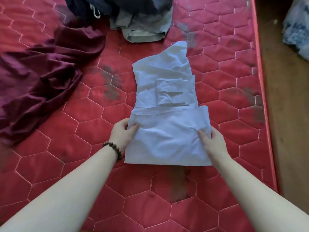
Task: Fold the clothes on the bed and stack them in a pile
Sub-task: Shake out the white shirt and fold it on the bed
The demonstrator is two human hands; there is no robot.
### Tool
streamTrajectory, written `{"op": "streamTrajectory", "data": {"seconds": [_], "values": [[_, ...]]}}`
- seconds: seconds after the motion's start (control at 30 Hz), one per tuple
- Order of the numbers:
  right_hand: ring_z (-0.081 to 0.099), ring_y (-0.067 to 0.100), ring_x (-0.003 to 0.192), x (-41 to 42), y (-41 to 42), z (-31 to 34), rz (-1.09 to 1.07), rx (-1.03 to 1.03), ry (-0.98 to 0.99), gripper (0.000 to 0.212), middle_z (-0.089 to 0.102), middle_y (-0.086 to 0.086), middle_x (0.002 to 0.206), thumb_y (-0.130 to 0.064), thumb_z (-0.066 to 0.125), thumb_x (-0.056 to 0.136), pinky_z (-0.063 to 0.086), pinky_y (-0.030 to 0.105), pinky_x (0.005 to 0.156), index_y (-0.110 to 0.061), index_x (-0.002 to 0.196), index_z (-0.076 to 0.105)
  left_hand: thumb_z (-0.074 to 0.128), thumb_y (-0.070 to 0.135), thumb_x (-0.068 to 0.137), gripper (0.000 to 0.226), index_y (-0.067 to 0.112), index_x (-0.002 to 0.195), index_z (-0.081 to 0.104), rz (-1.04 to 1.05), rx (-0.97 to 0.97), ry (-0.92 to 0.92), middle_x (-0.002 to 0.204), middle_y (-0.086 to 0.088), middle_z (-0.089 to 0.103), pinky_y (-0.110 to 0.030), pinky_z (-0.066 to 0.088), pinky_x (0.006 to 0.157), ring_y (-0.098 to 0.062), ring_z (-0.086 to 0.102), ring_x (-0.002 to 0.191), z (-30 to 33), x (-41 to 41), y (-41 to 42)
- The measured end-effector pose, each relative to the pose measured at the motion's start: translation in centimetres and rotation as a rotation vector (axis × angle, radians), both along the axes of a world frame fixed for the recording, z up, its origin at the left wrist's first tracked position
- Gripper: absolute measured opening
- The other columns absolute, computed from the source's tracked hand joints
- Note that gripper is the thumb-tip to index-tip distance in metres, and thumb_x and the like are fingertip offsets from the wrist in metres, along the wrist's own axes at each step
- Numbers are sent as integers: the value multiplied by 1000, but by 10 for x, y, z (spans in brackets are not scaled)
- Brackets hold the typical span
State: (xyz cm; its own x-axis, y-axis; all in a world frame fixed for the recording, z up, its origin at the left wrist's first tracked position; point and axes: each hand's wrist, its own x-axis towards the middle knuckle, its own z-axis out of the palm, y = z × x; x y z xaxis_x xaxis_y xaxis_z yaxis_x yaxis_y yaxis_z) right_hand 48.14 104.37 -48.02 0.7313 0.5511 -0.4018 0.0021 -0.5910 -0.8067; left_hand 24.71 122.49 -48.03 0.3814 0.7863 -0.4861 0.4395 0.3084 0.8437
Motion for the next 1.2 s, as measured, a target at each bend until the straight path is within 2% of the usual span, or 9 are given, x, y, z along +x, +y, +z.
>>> {"op": "streamTrajectory", "data": {"seconds": [0.27, 0.5, 0.67, 0.77, 0.87, 0.93, 1.0, 1.07, 1.2], "values": [[59, 16, 84, 5, 16, -15, -30, -232, -19, 28, 60, -8, 91, -41, 65, 87, 40, 29, 65, -17, 98, 55, 64, 24, 86, 19, 10, 74, 57, -73, 93, 384, 67, 3, 55, -30, 37, 58, -19, 51, 67, -18, 11, 5], [67, 24, 87, 0, 20, -7, -150, 8, 154, 5, 70, 3, 92, -17, 65, 88, 55, 42, 79, -18, 93, 65, 58, 21, 89, 29, 4, 67, 48, -10, 74, 231, 62, 1, 43, -26, 30, 51, -12, 36, 56, -21, 6, -7], [55, 22, 105, -3, 18, -6, -187, -180, -212, 31, 58, 6, 116, -21, 66, 87, 43, 37, 89, -13, 116, 56, 58, 27, 92, 17, 12, 99, 60, 94, 329, 359, 85, 3, 61, -27, 42, 69, -15, 55, 76, -14, 7, -12], [43, 36, 126, -23, 22, -11, 84, -191, -724, 42, 49, 20, 134, -14, 66, 85, 31, 46, 107, -2, 124, 55, 56, 10, 87, 22, 4, 108, 62, -137, 819, 424, 106, -13, 62, -42, 42, 86, -33, 56, 97, -13, 13, -21], [42, 36, 133, -48, 38, -29, 581, -121, -940, 43, 49, 20, 140, -17, 64, 85, 26, 57, 111, -2, 124, 59, 68, 3, 74, 35, 2, 109, 68, -609, 1049, 333, 121, -19, 63, -51, 46, 97, -39, 60, 113, -26, 34, -42], [44, 35, 133, -54, 49, -43, 779, -162, -983, 48, 49, 16, 142, -22, 69, 85, 27, 63, 107, -3, 128, 59, 50, 20, 89, 45, 7, 131, 57, -849, 1027, 471, 141, -14, 50, -53, 35, 109, -33, 44, 133, -35, 45, -47], [45, 35, 131, -50, 58, -54, 870, -196, -978, 53, 49, 12, 142, -27, 69, 85, 28, 64, 104, -6, 132, 56, 20, 42, 97, 60, 20, 152, 16, -939, 911, 657, 160, -6, 9, -47, 0, 119, -27, 3, 148, -51, 44, -35], [43, 32, 134, -40, 60, -60, 943, -201, -970, 52, 45, 10, 146, -36, 52, 92, 26, 63, 106, -9, 137, 52, 6, 54, 93, 62, 31, 149, -8, -913, 886, 715, 159, 1, -14, -44, -15, 117, -22, -20, 144, -67, 35, -21], [17, 22, 146, -16, 35, -66, 880, -349, -871, 59, 19, 2, 158, -50, 29, 93, 11, 58, 116, -28, 148, 29, 17, 51, 94, 61, 29, 151, 16, -900, 924, 729, 160, -4, 9, -45, 3, 119, -25, 3, 148, -71, 19, -9]]}}
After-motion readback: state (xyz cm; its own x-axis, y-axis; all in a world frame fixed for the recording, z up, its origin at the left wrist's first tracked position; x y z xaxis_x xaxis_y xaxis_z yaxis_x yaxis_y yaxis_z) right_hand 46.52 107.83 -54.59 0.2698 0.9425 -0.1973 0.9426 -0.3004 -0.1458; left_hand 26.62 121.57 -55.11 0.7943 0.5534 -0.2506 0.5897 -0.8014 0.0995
